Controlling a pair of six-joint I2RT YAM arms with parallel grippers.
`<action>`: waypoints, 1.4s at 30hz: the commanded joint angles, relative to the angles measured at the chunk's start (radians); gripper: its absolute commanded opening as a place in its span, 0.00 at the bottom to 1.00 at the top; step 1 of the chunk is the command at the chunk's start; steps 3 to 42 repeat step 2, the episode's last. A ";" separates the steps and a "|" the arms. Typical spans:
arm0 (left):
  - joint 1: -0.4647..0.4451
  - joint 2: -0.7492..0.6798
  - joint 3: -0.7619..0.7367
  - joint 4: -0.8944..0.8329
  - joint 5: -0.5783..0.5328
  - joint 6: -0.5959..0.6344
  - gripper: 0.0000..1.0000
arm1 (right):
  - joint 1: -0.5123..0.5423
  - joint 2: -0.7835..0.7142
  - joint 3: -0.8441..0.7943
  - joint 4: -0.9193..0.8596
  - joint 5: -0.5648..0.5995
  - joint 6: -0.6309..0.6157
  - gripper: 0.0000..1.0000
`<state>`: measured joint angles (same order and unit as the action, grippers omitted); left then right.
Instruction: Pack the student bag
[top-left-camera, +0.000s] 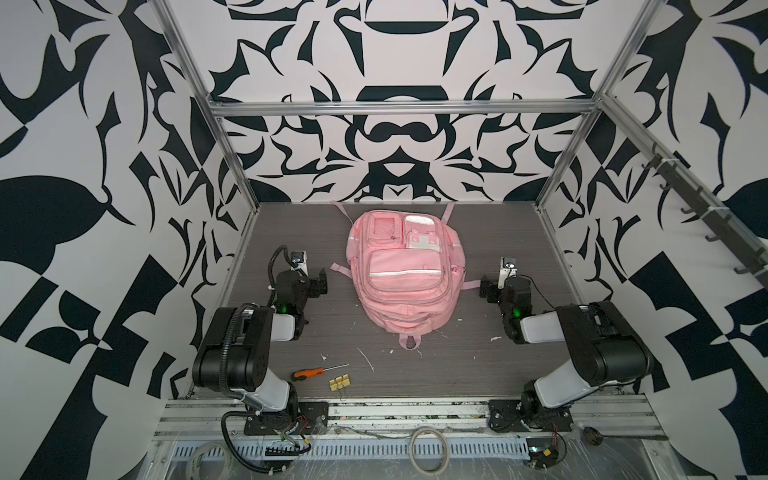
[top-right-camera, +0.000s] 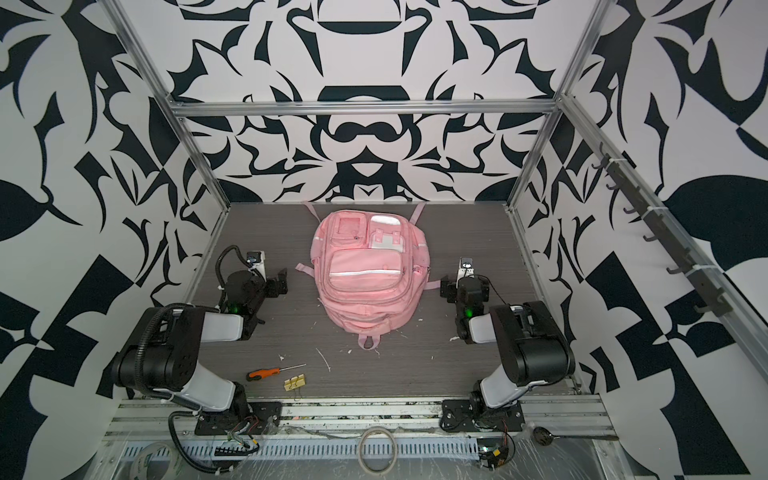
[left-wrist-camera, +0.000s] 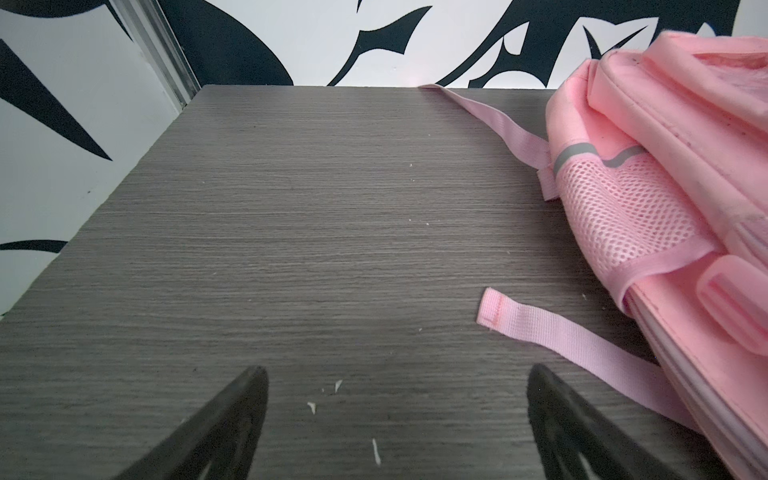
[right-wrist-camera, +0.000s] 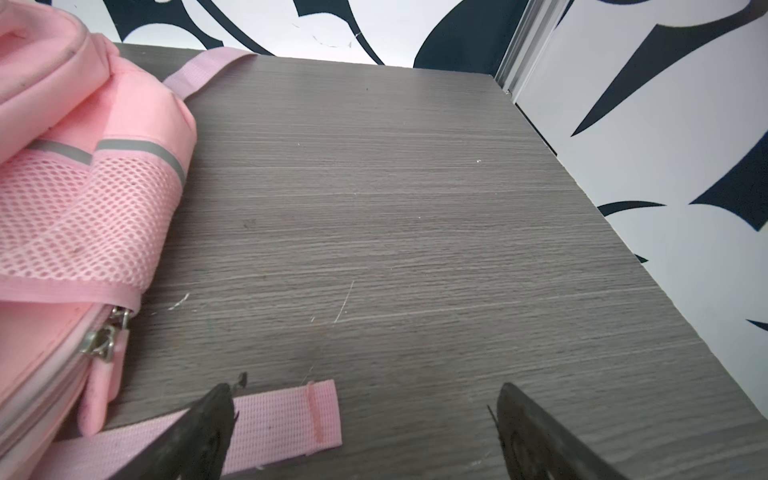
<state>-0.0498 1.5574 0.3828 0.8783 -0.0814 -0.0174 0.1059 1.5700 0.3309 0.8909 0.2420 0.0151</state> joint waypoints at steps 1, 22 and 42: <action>0.004 0.001 -0.014 0.039 0.011 0.010 0.99 | -0.005 -0.013 0.020 0.034 -0.006 -0.014 1.00; 0.004 0.001 -0.015 0.039 0.011 0.010 0.99 | -0.005 -0.014 0.017 0.038 -0.024 -0.020 1.00; 0.004 0.001 -0.015 0.039 0.011 0.010 0.99 | -0.005 -0.014 0.017 0.038 -0.024 -0.020 1.00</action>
